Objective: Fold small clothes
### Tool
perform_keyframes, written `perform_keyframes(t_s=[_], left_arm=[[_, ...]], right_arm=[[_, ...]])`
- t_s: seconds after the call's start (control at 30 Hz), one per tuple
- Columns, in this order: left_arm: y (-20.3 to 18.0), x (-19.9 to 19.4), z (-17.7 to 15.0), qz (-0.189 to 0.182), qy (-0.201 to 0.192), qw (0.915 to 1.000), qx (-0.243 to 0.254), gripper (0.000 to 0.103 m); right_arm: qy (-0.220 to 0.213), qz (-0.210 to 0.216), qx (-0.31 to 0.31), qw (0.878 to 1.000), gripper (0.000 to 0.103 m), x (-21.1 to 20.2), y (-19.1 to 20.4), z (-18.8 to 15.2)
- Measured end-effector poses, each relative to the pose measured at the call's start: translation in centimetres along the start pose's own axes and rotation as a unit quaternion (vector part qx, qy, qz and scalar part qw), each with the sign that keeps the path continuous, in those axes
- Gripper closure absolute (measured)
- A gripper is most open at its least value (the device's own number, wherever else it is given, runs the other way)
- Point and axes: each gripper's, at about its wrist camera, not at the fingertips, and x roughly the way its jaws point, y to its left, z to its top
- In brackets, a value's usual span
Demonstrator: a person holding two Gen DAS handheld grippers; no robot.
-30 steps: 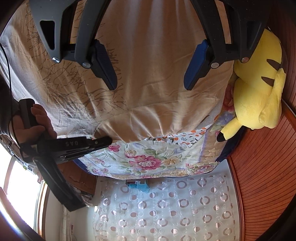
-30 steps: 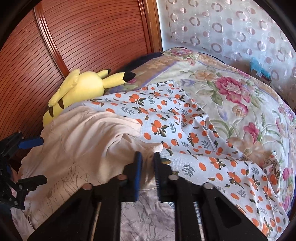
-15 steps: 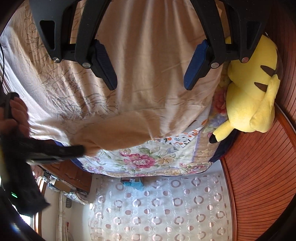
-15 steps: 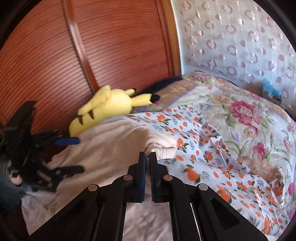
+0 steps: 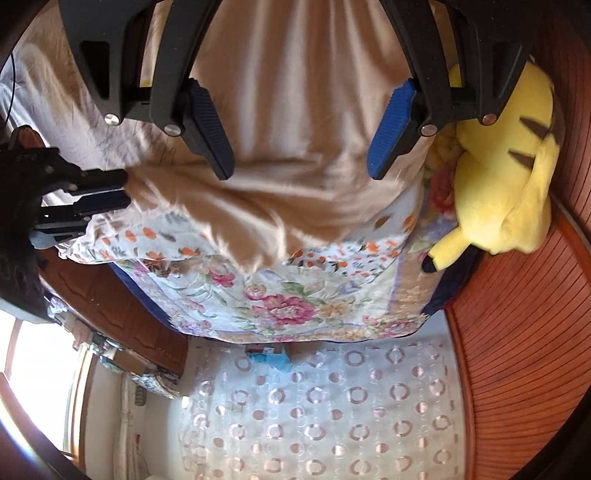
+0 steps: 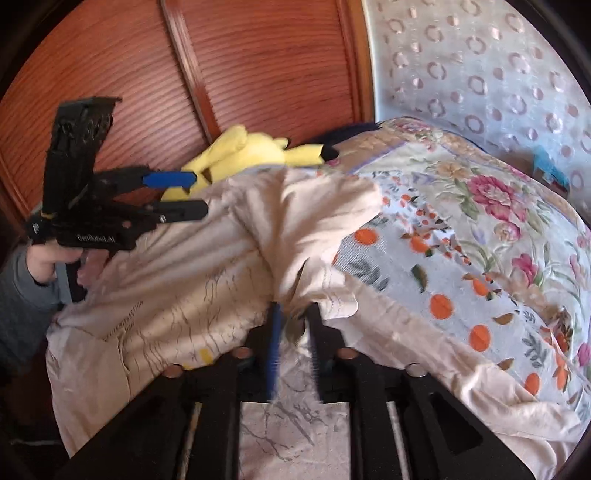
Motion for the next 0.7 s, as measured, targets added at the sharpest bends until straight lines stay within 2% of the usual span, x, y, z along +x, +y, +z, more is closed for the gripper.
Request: perform_keyframes(t_s=[0.1,0.2,0.27,0.4,0.6,0.7], left_arm=[[-0.7,1.6,2.2,-0.011,0.001,0.9998,0.017,0.028],[-1.3,3.2,4.2,-0.015,0.002,0.9994,0.032,0.028],[-1.6,4.7,5.4,-0.021,0.01,0.9989,0.04,0.03],[-1.9,8.7,7.1,-0.041,0.052,0.9967,0.048,0.043],[-3.0,12.2,8.4,-0.046,0.087,0.9935,0.056,0.044],[-3.7,13.2,8.6,-0.044,0.098,0.992,0.067,0.044]], right_arm=[[-0.016,-0.008,0.019,1.0,0.071,-0.9,-1.1,0.3],[-0.024,-0.026,0.038,0.999,0.07,-0.7,-2.0,0.7],[-0.003,-0.035,0.05,0.998,0.07,0.5,-1.8,1.0],[0.021,-0.036,0.051,0.998,0.07,2.0,-1.5,1.2],[0.049,-0.019,0.085,0.995,0.07,2.6,-1.8,-0.3],[0.052,-0.006,0.101,0.993,0.07,2.4,-2.4,0.2]])
